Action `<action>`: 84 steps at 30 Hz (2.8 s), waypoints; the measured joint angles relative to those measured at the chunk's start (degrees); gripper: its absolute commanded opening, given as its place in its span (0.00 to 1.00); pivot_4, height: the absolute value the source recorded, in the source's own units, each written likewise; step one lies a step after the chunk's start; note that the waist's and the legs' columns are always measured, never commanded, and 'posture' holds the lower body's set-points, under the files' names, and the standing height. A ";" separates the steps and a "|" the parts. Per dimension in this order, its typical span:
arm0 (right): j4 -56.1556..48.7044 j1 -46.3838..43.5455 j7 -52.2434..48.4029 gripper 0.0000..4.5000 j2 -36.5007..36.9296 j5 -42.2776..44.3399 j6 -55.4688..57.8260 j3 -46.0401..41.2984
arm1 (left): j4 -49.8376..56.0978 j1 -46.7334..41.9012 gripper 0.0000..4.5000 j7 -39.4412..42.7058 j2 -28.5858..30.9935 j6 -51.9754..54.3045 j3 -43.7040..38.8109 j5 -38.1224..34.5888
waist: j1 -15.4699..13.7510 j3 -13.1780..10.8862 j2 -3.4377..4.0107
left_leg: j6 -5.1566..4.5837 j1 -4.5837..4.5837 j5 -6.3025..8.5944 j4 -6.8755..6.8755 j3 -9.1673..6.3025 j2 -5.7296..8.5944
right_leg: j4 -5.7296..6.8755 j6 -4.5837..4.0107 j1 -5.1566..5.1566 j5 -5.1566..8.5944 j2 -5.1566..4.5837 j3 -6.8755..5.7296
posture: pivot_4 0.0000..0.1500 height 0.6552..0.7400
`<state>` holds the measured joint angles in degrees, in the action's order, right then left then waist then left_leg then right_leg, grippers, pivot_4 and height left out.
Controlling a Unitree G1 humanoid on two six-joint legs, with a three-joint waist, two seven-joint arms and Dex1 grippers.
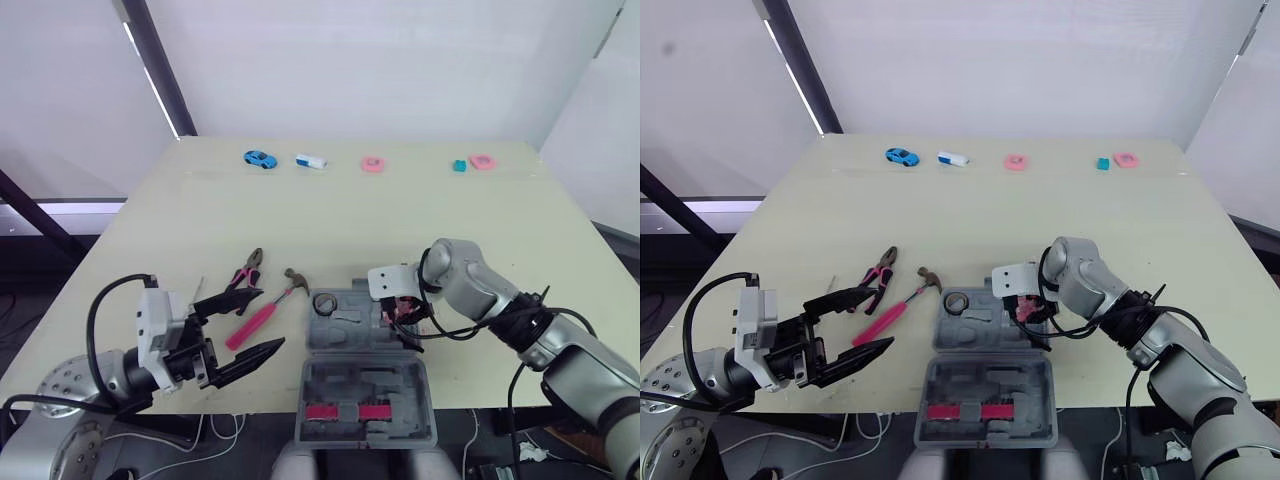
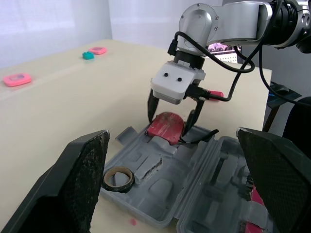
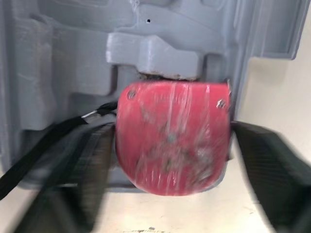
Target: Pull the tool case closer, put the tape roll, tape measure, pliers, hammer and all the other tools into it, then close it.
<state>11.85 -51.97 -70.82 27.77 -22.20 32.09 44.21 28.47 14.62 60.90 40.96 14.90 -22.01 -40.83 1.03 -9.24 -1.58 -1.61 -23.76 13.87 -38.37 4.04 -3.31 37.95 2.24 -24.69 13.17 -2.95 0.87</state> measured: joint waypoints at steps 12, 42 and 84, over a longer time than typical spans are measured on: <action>-8.69 2.34 -0.61 0.97 5.86 3.01 2.77 -8.68 | 0.52 -0.17 1.00 -1.09 -0.02 1.13 0.16 -0.45 | -0.32 -0.01 0.00 | 0.00 -0.05 0.00 0.01 0.01 0.00 | -0.05 0.00 -0.02 0.00 -0.02 -0.02 | 1.00 0.99; 7.43 27.31 10.95 0.58 -5.89 29.61 -27.33 -35.20 | 0.67 -1.95 1.00 0.06 0.56 2.28 0.19 -1.02 | -0.17 0.01 -0.05 | 0.00 0.01 0.00 0.03 0.04 0.01 | -0.05 0.02 0.04 0.00 0.05 0.09 | 1.00 0.99; -1.47 44.80 19.70 0.58 -3.98 38.70 -36.40 -47.69 | -9.00 2.35 1.00 -10.27 -10.10 -2.94 -5.50 2.47 | -0.40 0.32 0.03 | 0.01 0.84 0.03 0.55 0.08 0.03 | -0.47 0.03 0.83 0.05 -0.16 0.08 | 1.00 0.99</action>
<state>10.37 -7.16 -51.12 23.80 16.50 -4.31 -3.48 19.47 16.97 50.63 30.86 11.96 -27.52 -38.37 0.63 -8.92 -1.55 -1.60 -22.92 13.90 -37.82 4.12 -3.28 37.48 2.27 -23.86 13.21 -3.11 0.95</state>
